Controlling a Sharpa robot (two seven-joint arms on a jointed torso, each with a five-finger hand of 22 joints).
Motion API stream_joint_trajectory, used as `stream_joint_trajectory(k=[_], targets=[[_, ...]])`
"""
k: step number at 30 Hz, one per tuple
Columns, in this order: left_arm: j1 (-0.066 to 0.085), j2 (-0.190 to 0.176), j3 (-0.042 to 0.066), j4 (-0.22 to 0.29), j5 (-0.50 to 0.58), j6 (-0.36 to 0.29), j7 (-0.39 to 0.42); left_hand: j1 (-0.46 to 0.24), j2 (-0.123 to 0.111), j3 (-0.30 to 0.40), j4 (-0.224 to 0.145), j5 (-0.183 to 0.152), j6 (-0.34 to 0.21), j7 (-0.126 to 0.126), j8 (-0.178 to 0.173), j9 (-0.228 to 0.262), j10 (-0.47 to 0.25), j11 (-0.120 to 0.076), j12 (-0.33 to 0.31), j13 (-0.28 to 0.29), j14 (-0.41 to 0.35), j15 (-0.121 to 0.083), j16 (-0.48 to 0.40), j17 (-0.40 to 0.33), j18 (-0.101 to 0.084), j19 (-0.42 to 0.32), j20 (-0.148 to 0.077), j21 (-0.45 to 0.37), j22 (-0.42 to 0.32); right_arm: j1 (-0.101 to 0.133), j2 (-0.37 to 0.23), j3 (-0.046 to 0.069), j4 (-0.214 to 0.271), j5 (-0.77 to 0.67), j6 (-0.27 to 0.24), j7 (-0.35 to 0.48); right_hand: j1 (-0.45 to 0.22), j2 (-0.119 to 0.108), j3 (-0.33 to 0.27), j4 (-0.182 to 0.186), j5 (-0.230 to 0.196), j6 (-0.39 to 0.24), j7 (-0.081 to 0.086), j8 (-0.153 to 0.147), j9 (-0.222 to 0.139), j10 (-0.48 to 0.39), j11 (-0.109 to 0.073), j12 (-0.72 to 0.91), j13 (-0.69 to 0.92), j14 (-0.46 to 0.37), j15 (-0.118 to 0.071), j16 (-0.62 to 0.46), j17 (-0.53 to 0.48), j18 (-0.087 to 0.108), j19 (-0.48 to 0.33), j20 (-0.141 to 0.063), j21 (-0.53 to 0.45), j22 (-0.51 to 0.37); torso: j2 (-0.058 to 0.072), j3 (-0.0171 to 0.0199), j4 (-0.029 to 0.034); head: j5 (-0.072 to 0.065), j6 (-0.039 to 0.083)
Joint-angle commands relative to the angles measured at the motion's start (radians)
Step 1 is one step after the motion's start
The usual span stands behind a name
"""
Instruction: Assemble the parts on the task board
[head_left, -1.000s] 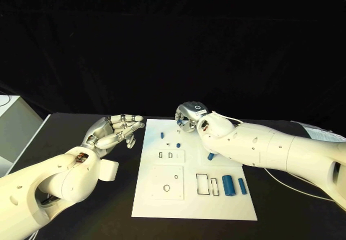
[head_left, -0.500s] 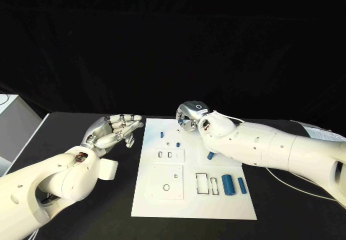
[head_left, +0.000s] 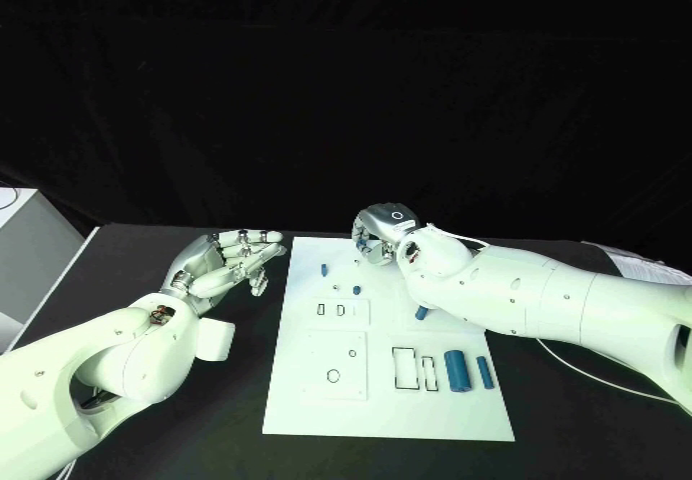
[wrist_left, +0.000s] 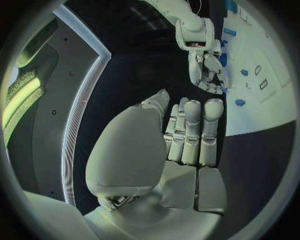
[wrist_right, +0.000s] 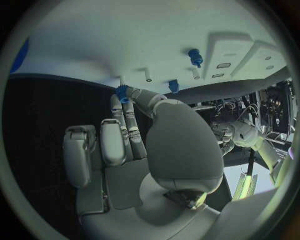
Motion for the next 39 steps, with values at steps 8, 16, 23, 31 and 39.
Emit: stream_joint_trajectory(k=[8,16,23,31,39], targets=[[0.000,0.001,0.001,0.001,-0.002,0.009,0.006,-0.011,0.002,0.006,-0.001,0.002,-0.005,-0.001,-0.001,0.002,-0.009,0.000,0.005,0.001,0.006,-0.002,0.005,0.000,-0.013,0.007,0.001,0.005,0.001,-0.002,-0.003,-0.001,-0.002,-0.028,0.046,-0.021,0.015,0.006,0.000,-0.006,-0.006,-0.005,0.005,0.004,0.002,0.048,-0.041,0.004,0.022,0.017,-0.006,0.005,0.000,-0.016,0.050,-0.005,0.003,0.180,0.003,-0.0019,0.0007,-0.001,-0.001],[0.000,0.001,0.001,0.000,-0.002,0.012,0.006,-0.011,0.002,0.007,-0.002,0.002,-0.005,-0.001,-0.001,0.002,-0.010,-0.001,0.006,0.002,0.007,-0.001,0.006,0.001,-0.013,0.007,0.002,0.007,0.002,-0.002,-0.004,-0.001,-0.002,-0.044,0.054,-0.052,0.009,0.001,-0.001,-0.005,-0.010,-0.009,0.006,0.002,0.003,0.044,-0.040,0.002,0.022,0.016,-0.005,0.004,-0.004,-0.015,0.048,-0.004,0.001,0.178,0.003,-0.0031,0.0026,-0.003,-0.002],[0.000,0.001,0.001,-0.003,-0.001,0.016,0.006,-0.011,0.002,0.007,-0.002,0.002,-0.005,-0.001,-0.001,0.002,-0.010,-0.001,0.006,0.002,0.007,-0.001,0.006,0.001,-0.013,0.006,0.002,0.008,0.003,-0.002,-0.011,-0.001,0.016,-0.060,0.046,-0.062,0.008,0.000,-0.001,-0.005,-0.011,-0.009,0.006,0.002,0.004,0.044,-0.040,0.002,0.022,0.016,-0.005,0.004,-0.003,-0.015,0.049,-0.004,0.002,0.179,0.004,-0.0036,0.0019,-0.004,-0.002],[0.001,0.002,0.001,-0.012,-0.001,0.020,0.005,-0.011,0.002,0.008,-0.002,0.002,-0.004,-0.001,0.000,0.003,-0.011,-0.001,0.006,0.002,0.007,-0.001,0.007,0.001,-0.013,0.006,0.002,0.008,0.003,-0.003,-0.016,-0.001,0.032,-0.077,0.037,-0.074,0.002,-0.004,-0.002,-0.003,-0.011,-0.011,0.006,0.002,0.005,0.043,-0.040,0.002,0.022,0.016,-0.005,0.005,-0.003,-0.015,0.049,-0.004,0.002,0.179,0.005,-0.0038,0.0026,-0.005,-0.001],[0.001,0.000,0.001,-0.014,-0.001,0.020,0.005,-0.011,0.002,0.008,-0.002,0.002,-0.004,-0.001,0.000,0.003,-0.011,-0.001,0.006,0.002,0.007,-0.001,0.007,0.001,-0.013,0.006,0.002,0.008,0.003,-0.003,-0.023,-0.001,0.039,-0.080,0.041,-0.077,0.001,-0.004,-0.002,-0.002,-0.011,-0.011,0.005,0.002,0.005,0.043,-0.040,0.002,0.022,0.016,-0.005,0.005,-0.002,-0.016,0.050,-0.003,0.003,0.181,0.006,-0.0048,0.0025,-0.003,-0.003]])
